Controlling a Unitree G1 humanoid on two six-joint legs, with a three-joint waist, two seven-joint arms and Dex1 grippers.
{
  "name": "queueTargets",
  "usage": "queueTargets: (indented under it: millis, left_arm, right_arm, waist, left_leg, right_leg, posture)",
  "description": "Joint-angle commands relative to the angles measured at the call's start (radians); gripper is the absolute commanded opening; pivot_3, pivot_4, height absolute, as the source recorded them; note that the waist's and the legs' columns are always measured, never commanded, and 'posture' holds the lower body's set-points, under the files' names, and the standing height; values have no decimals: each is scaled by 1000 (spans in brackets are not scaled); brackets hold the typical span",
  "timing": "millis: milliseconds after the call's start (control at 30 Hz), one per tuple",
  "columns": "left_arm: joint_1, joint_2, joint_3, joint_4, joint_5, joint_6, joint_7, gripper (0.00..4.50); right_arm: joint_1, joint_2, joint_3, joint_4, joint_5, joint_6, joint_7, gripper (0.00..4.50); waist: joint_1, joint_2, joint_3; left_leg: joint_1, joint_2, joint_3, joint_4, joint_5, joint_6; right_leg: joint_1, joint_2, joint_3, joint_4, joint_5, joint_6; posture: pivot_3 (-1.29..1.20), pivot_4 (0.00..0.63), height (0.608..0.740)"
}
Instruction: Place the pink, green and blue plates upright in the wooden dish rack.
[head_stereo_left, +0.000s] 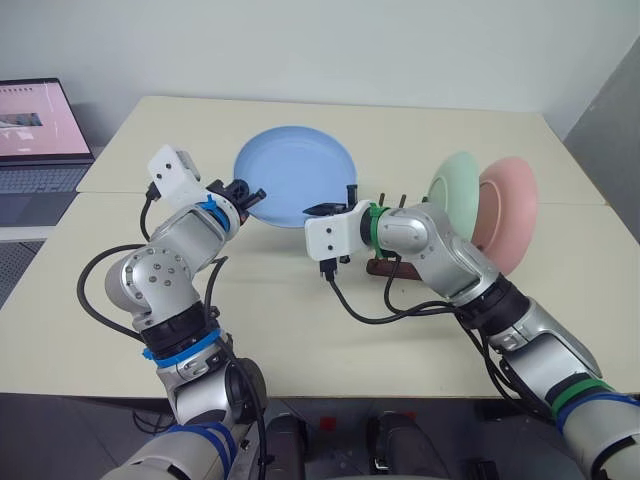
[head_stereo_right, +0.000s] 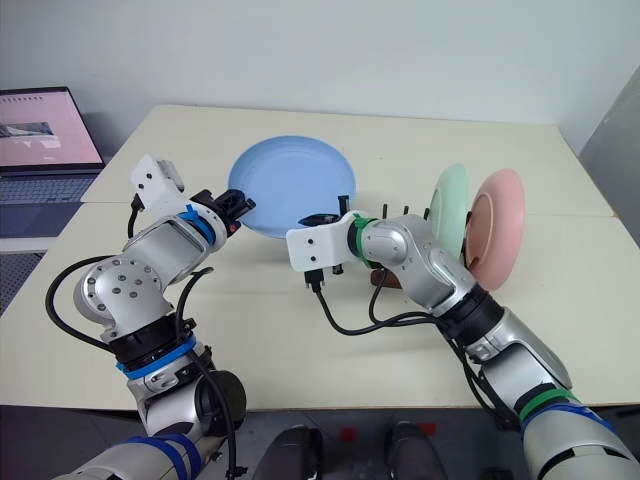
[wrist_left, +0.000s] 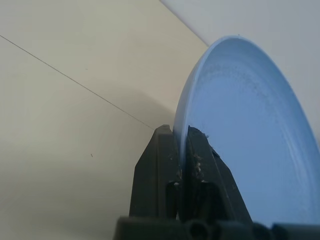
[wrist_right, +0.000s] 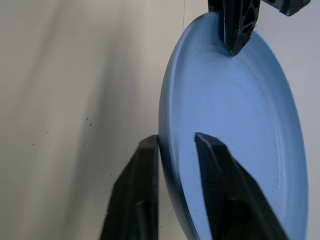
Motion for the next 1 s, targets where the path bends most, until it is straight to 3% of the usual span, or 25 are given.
queueTargets:
  millis: [33, 167, 300, 400, 533, 667, 867, 1000]
  left_arm:
    - [-5, 8, 4, -41, -35, 19, -9, 0]
    - [15, 39, 11, -44, -61, 50, -40, 0]
    - [58, 131, -23, -52, -97, 62, -156, 1063]
    - [67, 275, -21, -8, -122, -3, -319, 2051]
    - [35, 473, -26, 124, -84, -196, -538, 3363]
    - [139, 621, -162, 137, 6, -396, -792, 4482]
    - [333, 724, -336, 81, 130, -724, -1120, 4482]
    - [365, 735, -400, 2, 81, -736, -1254, 4482]
  right_arm:
    - [-19, 17, -42, -34, 8, -3, 10, 21]
    - [-19, 20, -57, -38, 8, -6, 15, 21]
    - [-22, 17, -69, -42, 10, -10, 20, 0]
    - [-26, 12, -84, -48, 15, -15, 23, 0]
    - [-30, 20, -121, -65, 44, -13, 24, 0]
    - [-22, 55, -220, -139, 147, 68, 38, 0]
    - [24, 203, -495, -387, 480, 506, -2, 0]
    - [56, 243, -639, -564, 699, 822, -35, 0]
  waist:
    - [0, 0, 0]
    - [-1, 0, 0]
    - [-3, 0, 0]
    - [-6, 0, 0]
    - [-8, 0, 0]
    - [-14, 0, 0]
    - [-10, 0, 0]
    - [2, 0, 0]
  left_leg:
    - [0, 0, 0, 0, 0, 0]
    - [0, 0, 0, 0, 0, 0]
    - [1, 0, 0, 0, 0, 0]
    - [1, 0, 0, 0, 0, 0]
    - [1, 1, 1, 0, 1, -2]
    - [1, 1, 1, -1, 1, -2]
    - [-1, 3, 1, -3, 0, -3]
    - [-4, 5, 1, -2, 0, -3]
  right_leg:
    - [0, 0, 0, 0, 0, 0]
    - [0, 0, 0, 0, 0, 0]
    - [0, 0, 0, 1, 0, 0]
    - [0, 0, 0, 1, 0, 0]
    - [-1, 1, -1, 1, 0, -1]
    - [-1, 0, -1, 0, 0, -2]
    - [-1, -5, -3, 1, -1, -4]
    - [-3, -10, -6, 0, -2, -6]
  posture:
    - [0, 150, 740]
    - [0, 150, 740]
    - [0, 150, 740]
    - [0, 150, 740]
    - [0, 150, 740]
    - [0, 150, 740]
    - [0, 150, 740]
    - [0, 150, 740]
